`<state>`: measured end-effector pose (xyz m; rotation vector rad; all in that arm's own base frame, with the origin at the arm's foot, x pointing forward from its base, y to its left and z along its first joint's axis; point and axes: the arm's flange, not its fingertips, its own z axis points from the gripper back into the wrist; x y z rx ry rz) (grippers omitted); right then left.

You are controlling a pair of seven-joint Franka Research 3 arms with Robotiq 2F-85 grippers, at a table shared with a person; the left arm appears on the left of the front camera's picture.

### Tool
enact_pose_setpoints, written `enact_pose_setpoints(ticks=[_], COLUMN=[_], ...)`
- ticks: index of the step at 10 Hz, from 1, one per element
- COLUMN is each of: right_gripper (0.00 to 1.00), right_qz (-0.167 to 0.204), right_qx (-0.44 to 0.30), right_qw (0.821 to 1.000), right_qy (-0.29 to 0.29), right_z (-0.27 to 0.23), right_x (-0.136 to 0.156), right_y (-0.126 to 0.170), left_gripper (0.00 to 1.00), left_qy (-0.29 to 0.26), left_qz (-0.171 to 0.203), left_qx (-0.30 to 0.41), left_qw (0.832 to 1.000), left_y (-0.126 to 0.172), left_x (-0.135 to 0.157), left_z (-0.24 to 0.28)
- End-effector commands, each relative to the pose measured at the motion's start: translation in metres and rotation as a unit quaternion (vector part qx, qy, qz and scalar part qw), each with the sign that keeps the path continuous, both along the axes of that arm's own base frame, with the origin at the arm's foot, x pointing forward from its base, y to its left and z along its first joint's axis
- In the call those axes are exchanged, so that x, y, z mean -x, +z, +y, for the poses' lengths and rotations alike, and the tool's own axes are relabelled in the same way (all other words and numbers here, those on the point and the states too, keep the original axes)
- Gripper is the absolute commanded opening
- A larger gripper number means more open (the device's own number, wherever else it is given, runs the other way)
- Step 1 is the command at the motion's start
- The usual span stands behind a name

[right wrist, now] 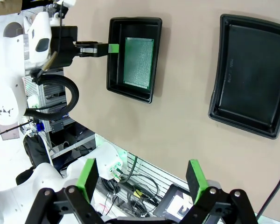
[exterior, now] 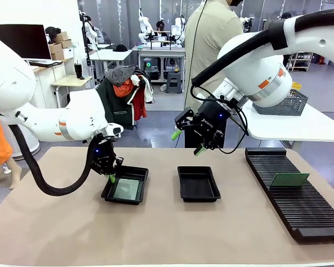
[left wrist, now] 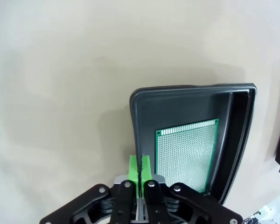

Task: Inspect and transfer BCBs to ESD trays.
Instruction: Pick up the ESD tray and place it on the left side of the table.

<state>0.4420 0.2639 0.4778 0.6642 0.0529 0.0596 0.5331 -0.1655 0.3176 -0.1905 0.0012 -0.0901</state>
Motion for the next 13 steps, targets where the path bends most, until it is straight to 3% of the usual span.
enact_pose_setpoints(ticks=[1, 8, 13], right_gripper=[1.0, 1.0, 1.0], right_qz=[0.004, 0.004, 0.004], right_qx=[0.009, 0.009, 0.009], right_qw=[1.0, 1.0, 1.0], right_qy=[-0.006, -0.006, -0.006], right_z=[0.002, 0.002, 0.002], right_x=[-0.002, -0.002, -0.002], right_y=[0.001, 0.001, 0.001], left_gripper=[0.03, 0.03, 0.03], left_qy=[-0.008, -0.018, 0.013], left_qz=[-0.008, -0.031, -0.014], left_qx=[0.047, 0.14, 0.107], left_qw=[0.999, 0.989, 0.994], left_y=[-0.003, -0.001, 0.006], left_x=[0.01, 0.019, 0.026], left_z=[0.024, 0.109, 0.196])
